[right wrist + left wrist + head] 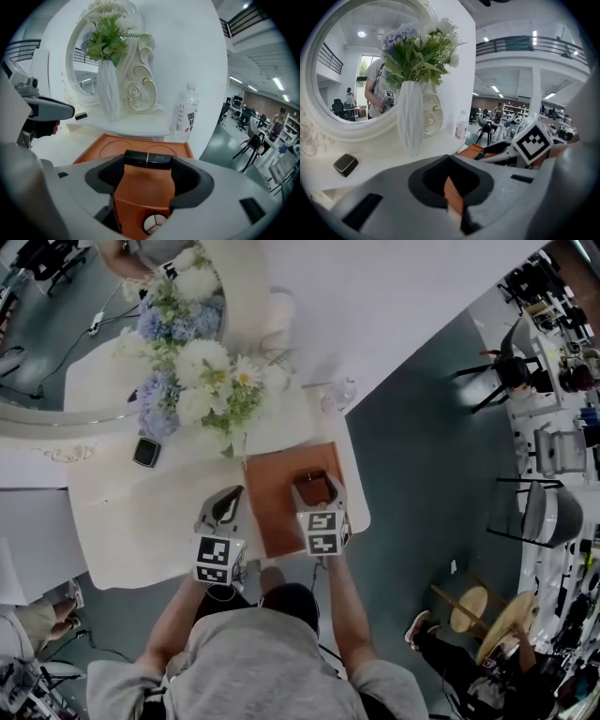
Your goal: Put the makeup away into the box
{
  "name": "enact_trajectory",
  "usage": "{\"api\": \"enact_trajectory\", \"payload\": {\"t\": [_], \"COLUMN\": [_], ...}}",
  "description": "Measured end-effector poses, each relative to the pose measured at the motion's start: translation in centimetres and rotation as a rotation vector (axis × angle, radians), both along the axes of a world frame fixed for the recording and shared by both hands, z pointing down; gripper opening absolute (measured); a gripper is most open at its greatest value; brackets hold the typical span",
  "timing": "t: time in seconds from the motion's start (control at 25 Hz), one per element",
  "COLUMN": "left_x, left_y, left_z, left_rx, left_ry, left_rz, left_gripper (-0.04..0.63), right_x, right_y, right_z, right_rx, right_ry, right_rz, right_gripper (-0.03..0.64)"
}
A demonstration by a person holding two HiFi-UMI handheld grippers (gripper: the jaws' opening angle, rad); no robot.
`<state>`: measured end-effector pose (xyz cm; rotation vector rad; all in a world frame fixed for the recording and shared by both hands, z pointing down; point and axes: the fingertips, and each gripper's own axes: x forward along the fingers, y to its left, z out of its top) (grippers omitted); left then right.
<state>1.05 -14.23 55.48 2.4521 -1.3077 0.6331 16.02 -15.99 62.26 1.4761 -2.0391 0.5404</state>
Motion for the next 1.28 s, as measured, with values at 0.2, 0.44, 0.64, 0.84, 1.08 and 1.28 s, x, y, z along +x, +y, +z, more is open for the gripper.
{"api": "enact_trajectory", "payload": {"t": [0.2,0.44,0.64,0.84,1.08,1.28], "left_x": [0.7,1.3,2.1,2.8,3.9,4.6], "left_y": [1.3,3.3,4.8,6.0,7.4,8.1], "left_z": [-0.7,-0.8,-0.7,-0.4,0.4,1.3], "left_rx": [0.012,0.018,0.015,0.008,-0.006,-0.024], "left_ry": [0.017,0.019,0.017,0.021,0.011,0.007], "left_rz": [0.038,0.08,0.125,0.148,0.185,0.198], "left_gripper": [0.002,0.0,0.0,0.002,0.002,0.002], "right_x": [0.4,0.8,1.2,2.0,3.2,4.1], "right_y": [2.3,5.2,7.3,9.2,11.1,12.3], "right_z": [-1.3,-2.1,-2.0,-1.4,0.3,2.2], "right_rx": [0.021,0.036,0.034,0.021,-0.01,-0.069], "right_ry": [-0.001,0.007,0.016,0.018,0.037,0.047], "right_rz": [0.009,0.029,0.031,0.05,0.051,0.054], "right_gripper": [0.325,0.325,0.325,0.325,0.325,0.325]}}
